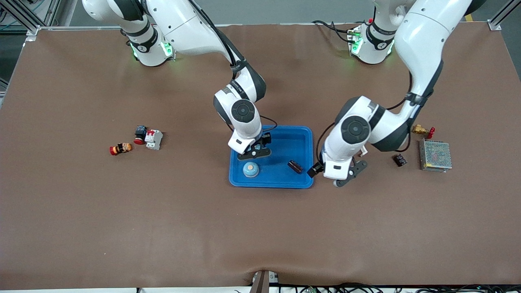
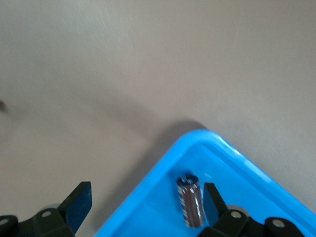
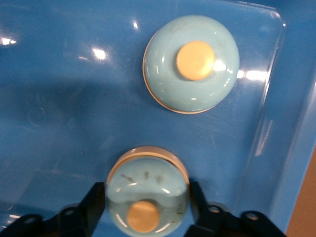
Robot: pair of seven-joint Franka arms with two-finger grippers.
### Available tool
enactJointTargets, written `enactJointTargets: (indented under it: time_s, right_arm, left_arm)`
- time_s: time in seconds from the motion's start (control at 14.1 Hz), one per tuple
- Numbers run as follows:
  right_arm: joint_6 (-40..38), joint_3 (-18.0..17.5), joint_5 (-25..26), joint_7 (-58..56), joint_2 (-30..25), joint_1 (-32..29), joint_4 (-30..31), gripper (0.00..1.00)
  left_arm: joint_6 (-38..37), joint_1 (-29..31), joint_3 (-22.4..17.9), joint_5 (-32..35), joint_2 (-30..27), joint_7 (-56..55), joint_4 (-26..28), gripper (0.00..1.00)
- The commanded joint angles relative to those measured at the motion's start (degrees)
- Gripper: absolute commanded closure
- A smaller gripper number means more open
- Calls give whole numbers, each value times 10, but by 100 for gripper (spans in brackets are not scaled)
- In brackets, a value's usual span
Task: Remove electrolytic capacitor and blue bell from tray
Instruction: 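Return the left gripper to the second capacitor while the right gripper grasps a bell, then carry the bell with the right gripper while the left gripper lifts the capacitor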
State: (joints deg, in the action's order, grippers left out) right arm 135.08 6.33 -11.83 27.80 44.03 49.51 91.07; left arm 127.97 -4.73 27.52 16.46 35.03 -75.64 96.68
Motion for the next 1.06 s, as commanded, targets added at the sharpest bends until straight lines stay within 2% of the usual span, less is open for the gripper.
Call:
enactJointTargets:
  time_s: [0.0, 0.14, 0.5, 0.71, 0.99]
  right_arm:
    - [7, 2, 13, 7, 0, 2, 2, 35]
    - [6, 2, 12, 8, -1, 1, 0, 48]
    - [-9, 1, 9, 2, -15, -10, -2, 49]
    - [-74, 2, 7, 2, -44, -20, -8, 48]
    - [-175, 0, 6, -76, -108, -82, -10, 48]
  left_arm:
    - [-15, -37, -5, 8, 38, -53, -58, 2]
    - [-14, -56, -7, 8, 50, -72, -61, 4]
    - [-8, -87, -24, 8, 79, -110, -76, 14]
    - [-4, -132, -67, 7, 91, -134, -86, 17]
    - [19, -139, -75, 7, 108, -145, -90, 19]
